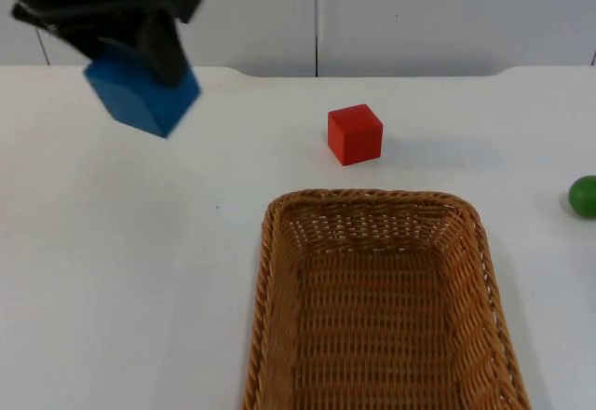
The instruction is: Place all geometric objects except the red cube into the basket.
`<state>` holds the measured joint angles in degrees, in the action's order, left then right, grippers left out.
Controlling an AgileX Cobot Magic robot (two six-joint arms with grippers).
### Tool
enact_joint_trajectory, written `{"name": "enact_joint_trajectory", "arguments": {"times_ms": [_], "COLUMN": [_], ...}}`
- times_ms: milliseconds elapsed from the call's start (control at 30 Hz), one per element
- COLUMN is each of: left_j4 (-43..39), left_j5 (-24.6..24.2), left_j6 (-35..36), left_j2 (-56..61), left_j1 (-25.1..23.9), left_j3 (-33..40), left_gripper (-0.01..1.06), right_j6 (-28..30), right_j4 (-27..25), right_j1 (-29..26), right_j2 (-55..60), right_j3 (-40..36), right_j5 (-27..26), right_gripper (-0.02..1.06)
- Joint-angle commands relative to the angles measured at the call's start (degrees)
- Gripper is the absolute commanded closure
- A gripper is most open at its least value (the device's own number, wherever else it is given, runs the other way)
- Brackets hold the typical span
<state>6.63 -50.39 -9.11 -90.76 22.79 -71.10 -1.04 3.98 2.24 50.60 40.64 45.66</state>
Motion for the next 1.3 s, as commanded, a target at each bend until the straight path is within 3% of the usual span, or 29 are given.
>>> {"name": "enact_joint_trajectory", "arguments": {"times_ms": [0,33,200,367,500,667,933,1267], "left_j4": [0.4,0.4,-4.2,-10.6,-10.1,-10.1,-8.4,-5.5], "left_j5": [-0.8,-0.8,1.6,1.9,4.7,6.6,16.7,17.8], "left_j6": [0.3,0.3,4.5,10.0,10.1,10.1,10.1,9.8], "left_j2": [0.1,0.1,-1.5,-3.7,-5.8,-9.4,-16.1,-20.6], "left_j1": [6.5,6.5,18.6,25.5,28.3,29.8,29.8,29.8], "left_j3": [0.2,0.2,0.2,0.3,1.6,3.3,9.5,10.4], "left_gripper": [1.05,1.05,1.05,1.05,1.05,1.05,1.05,1.02], "right_j6": [0.5,0.5,0.5,0.5,0.5,0.5,0.5,0.5], "right_j4": [0.1,0.1,-0.1,-0.4,-0.8,-0.9,-1.3,-1.3], "right_j1": [-0.3,-0.3,-0.3,-0.3,-0.3,-0.3,-0.3,-0.3], "right_j2": [0.0,0.0,0.0,0.0,0.0,0.0,0.0,0.0], "right_j3": [0.3,0.3,0.3,0.3,0.3,0.3,0.3,0.3], "right_j5": [-0.3,-0.3,-0.1,-0.1,-0.1,-0.1,0.1,0.1], "right_gripper": [0.00,0.00,0.00,0.00,0.00,0.00,0.00,0.00]}}
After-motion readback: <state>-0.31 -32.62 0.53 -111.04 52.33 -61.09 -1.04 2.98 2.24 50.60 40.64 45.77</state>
